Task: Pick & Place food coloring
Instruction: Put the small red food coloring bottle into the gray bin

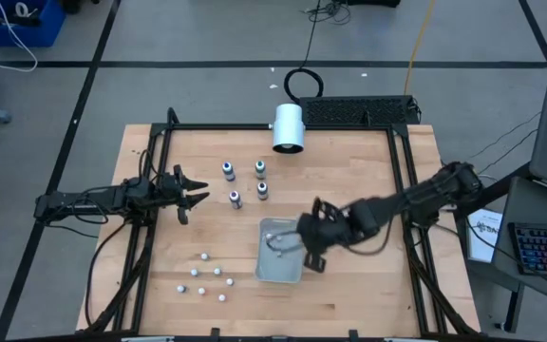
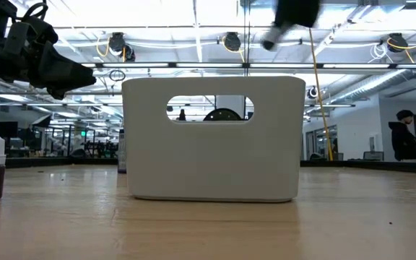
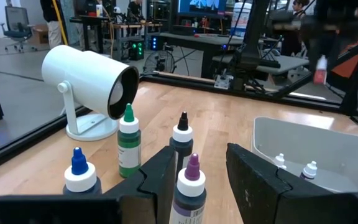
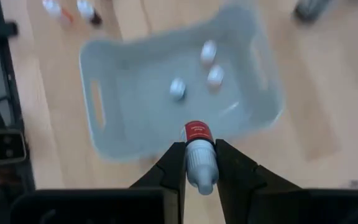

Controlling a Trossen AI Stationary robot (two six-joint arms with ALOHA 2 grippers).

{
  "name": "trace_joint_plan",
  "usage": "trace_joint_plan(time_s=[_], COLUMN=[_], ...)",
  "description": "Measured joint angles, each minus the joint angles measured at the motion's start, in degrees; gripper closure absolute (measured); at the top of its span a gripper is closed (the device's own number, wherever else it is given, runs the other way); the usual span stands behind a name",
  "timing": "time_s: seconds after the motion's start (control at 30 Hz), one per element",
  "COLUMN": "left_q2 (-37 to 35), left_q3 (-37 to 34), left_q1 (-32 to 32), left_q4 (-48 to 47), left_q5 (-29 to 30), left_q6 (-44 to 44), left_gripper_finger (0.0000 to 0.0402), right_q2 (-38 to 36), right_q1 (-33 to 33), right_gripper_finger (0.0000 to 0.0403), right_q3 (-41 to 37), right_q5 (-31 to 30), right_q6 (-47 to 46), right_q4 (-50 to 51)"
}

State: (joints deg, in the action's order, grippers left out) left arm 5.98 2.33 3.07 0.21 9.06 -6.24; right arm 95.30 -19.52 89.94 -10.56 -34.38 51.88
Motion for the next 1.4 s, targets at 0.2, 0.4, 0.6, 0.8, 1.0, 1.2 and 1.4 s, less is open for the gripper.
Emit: trace_joint_plan(time_s=[0.2, 0.4, 0.6, 0.8, 1.0, 1.2, 1.4], left_q2=[0.02, 0.02, 0.02, 0.02, 0.00, 0.02, 0.00], left_q3=[0.00, 0.00, 0.00, 0.00, 0.00, -0.02, 0.00], left_q1=[0.01, 0.01, 0.02, 0.01, 0.00, 0.00, 0.02], left_q4=[-0.02, -0.02, -0.02, -0.02, -0.02, -0.02, -0.02], left_q5=[0.00, 0.00, 0.00, 0.00, 0.00, 0.00, 0.00], left_q6=[0.00, 0.00, 0.00, 0.00, 0.00, 0.00, 0.00], left_gripper_finger=[0.0254, 0.0254, 0.0254, 0.0254, 0.0254, 0.0254, 0.0254], right_q2=[9.71, 21.72, 28.66, 31.22, 31.22, 31.26, 31.21], right_q1=[3.80, 5.52, 6.56, 7.52, 8.55, 8.66, 8.67], right_gripper_finger=[0.0354, 0.0354, 0.0354, 0.0354, 0.0354, 0.0354, 0.0354], right_q3=[16.81, 29.47, 29.41, 27.18, 23.06, 19.29, 16.67], right_q5=[1.09, 1.94, 9.37, 9.35, 9.56, 13.93, 13.88], right_q6=[12.96, 19.09, 22.63, 24.19, 24.12, 24.41, 24.60], right_q4=[9.07, 21.09, 20.44, 20.23, 16.86, 11.14, 9.52])
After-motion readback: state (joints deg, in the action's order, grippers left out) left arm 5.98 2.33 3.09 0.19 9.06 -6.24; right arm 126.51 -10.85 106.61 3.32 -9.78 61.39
